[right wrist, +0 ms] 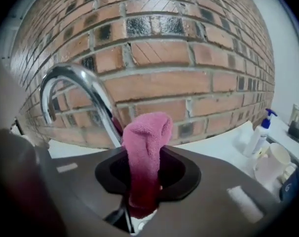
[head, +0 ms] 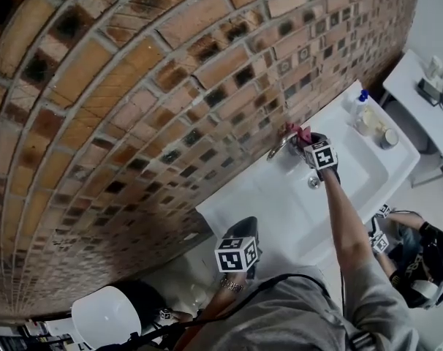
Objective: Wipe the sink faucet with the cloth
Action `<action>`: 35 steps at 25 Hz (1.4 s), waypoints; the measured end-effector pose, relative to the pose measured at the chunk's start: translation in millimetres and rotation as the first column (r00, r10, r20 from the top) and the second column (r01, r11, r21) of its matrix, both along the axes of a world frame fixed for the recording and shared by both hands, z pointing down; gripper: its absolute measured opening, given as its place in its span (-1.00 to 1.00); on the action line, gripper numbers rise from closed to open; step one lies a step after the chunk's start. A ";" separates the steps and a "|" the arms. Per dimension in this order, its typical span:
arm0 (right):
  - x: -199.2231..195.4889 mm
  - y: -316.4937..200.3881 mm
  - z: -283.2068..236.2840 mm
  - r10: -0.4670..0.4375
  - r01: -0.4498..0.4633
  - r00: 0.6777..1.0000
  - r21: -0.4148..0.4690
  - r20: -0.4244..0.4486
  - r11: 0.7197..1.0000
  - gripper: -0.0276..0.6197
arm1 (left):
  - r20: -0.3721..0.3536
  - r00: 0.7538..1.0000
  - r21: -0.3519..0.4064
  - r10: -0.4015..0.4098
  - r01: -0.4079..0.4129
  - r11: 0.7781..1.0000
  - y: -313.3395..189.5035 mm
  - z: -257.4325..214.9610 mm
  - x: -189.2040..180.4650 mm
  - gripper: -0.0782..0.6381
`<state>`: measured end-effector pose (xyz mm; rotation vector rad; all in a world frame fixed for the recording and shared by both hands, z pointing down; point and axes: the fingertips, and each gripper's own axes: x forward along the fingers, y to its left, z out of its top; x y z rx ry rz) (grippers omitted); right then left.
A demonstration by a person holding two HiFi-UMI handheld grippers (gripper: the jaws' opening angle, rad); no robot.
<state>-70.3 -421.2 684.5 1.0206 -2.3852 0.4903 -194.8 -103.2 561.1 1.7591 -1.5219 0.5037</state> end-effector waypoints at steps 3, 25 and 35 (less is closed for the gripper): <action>5.1 6.0 15.9 -0.121 0.119 0.992 -0.037 -0.044 0.992 -0.60 | -0.005 1.000 0.009 0.003 -0.003 1.000 -7.8 -0.9 2.5 -0.74; 7.5 95.0 3.2 0.150 -0.150 0.989 -0.036 -0.015 0.988 -0.58 | -0.020 1.000 0.031 0.015 -0.014 0.999 -6.1 -6.7 8.9 -0.74; -45.3 67.2 -107.5 -0.085 0.054 0.990 0.266 0.109 0.962 -0.58 | -0.037 0.999 0.098 0.030 -0.026 0.995 -8.0 -28.3 13.2 -0.74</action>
